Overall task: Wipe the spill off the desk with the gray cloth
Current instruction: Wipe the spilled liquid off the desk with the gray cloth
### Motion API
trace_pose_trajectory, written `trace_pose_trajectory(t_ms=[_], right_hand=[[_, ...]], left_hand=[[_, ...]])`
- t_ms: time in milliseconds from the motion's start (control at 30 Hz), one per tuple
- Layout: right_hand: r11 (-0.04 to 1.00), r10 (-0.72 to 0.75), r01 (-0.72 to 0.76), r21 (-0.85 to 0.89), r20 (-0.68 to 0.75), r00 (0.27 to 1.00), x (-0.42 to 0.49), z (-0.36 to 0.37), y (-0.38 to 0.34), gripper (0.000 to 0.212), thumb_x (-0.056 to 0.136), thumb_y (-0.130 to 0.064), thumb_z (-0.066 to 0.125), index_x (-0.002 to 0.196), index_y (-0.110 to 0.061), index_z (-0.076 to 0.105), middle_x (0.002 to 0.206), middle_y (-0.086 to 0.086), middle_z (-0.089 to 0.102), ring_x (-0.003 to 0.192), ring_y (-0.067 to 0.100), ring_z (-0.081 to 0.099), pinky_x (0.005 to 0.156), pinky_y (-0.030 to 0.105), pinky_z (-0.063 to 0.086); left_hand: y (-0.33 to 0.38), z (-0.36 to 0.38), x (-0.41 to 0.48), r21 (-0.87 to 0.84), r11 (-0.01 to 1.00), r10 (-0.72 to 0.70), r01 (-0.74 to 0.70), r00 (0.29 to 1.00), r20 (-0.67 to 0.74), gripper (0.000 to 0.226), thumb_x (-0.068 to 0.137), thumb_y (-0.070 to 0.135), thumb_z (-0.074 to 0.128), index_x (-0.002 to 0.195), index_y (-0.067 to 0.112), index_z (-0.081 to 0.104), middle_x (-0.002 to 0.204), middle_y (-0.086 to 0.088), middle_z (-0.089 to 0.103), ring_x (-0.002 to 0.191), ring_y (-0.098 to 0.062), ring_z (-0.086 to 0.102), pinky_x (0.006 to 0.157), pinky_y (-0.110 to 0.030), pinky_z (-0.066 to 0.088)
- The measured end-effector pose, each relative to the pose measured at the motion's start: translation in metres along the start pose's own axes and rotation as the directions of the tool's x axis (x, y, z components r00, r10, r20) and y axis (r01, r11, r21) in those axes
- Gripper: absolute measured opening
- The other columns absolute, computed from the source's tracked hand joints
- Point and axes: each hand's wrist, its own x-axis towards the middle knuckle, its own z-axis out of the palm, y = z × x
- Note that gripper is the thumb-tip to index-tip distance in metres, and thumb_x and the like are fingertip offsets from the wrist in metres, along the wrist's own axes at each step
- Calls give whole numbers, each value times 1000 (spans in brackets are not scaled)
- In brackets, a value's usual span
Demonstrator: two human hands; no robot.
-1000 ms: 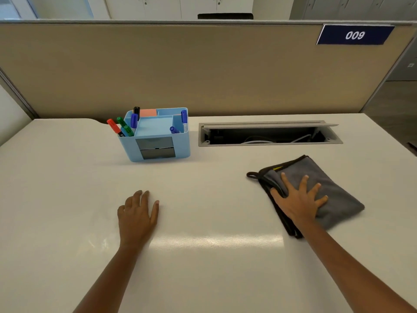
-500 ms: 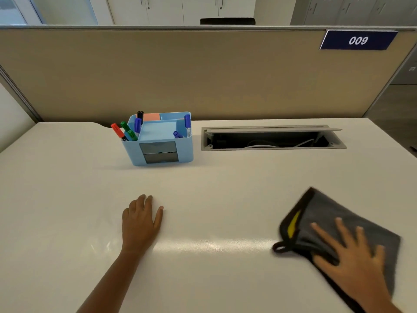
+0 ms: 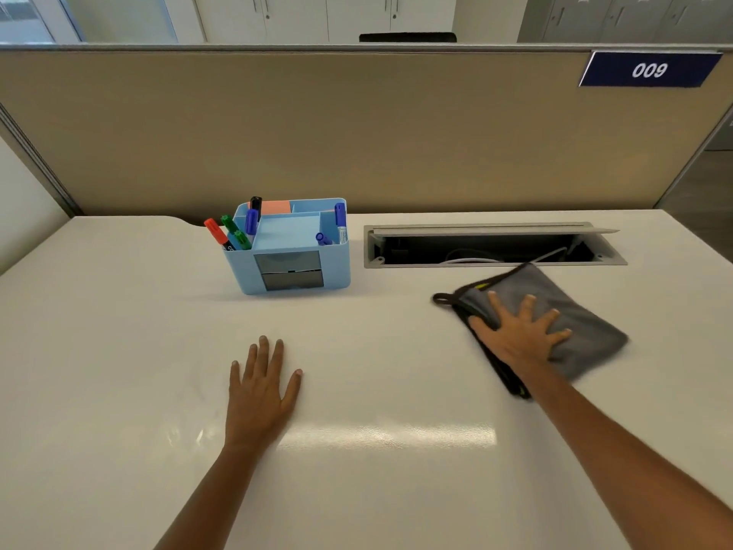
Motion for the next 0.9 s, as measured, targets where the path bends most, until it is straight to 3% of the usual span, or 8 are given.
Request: trace_pose_trajectory(t_ms=[167,267,367,467,567,700,800,900], right_hand=[[901,-432,433,-32,45,901,-51,21,-91,70,77,-71,37,139,-51,11,158,6,1,140,47,-3,107,68,-3],[709,-697,705,-25,123,706,-83,34,-116,69,78,-68,40,138,-53,10,159,5,-3,140,45,-11,107,67,-9],[511,-845,859,-16,176,505,-95,37,-111,65,81,-63,42,137,-54,11,159,1,-4,142,38,-13,108,63,-13],[449,-877,893,-15,182,444,-87,29,-93,61,83,-58,42,137,-54,13,158,-6,1,144,31,-9,111,60,-11],[569,-814,822,-19,126,566,-80,24,-74,59,84,-57,43,137,-54,16,158,-9,5,145,27,-5,111,61,-8],[923,-385,385,11,-27,923,-85,27,-58,64,82,-63,40,139,-50,14,158,9,1,143,38,-5,110,64,-2],[985,-169,171,32,-48,984,-94,30,-68,68,84,-64,35,143,-43,8,156,22,-2,140,46,-5,108,68,0],[977,-213,214,20,-38,976,-101,31,-81,65,86,-61,32,143,-43,6,156,22,-2,139,49,-6,107,70,0]], left_hand=[[1,-2,-2,-150,989,14,-19,999,-31,69,83,50,14,144,25,-5,158,-4,3,146,-21,4,119,-42,1],[2,-5,-4,-164,985,35,-46,997,-72,77,79,66,-1,143,24,-5,158,-6,6,146,-24,7,118,-42,2],[1,-6,-3,-154,985,69,-80,995,-76,95,63,76,-22,141,22,-7,157,-7,7,146,-25,7,118,-41,3],[-1,-4,-3,-173,981,79,-90,994,-69,92,64,77,-20,138,23,-11,158,-5,6,146,-23,4,118,-40,2],[-1,-4,-4,-183,980,65,-75,996,-61,83,70,71,-7,138,23,-11,158,-5,6,146,-22,3,119,-39,1],[0,-7,-4,-213,976,32,-43,998,-51,70,82,55,7,144,22,-3,158,-6,8,146,-21,4,119,-37,1],[3,-7,-4,-250,968,10,-26,998,-66,60,92,44,17,145,21,1,157,-9,9,146,-22,5,119,-37,2],[9,-9,-2,-306,951,13,-37,997,-80,57,96,34,28,145,21,3,157,-10,10,146,-21,5,119,-36,1]])
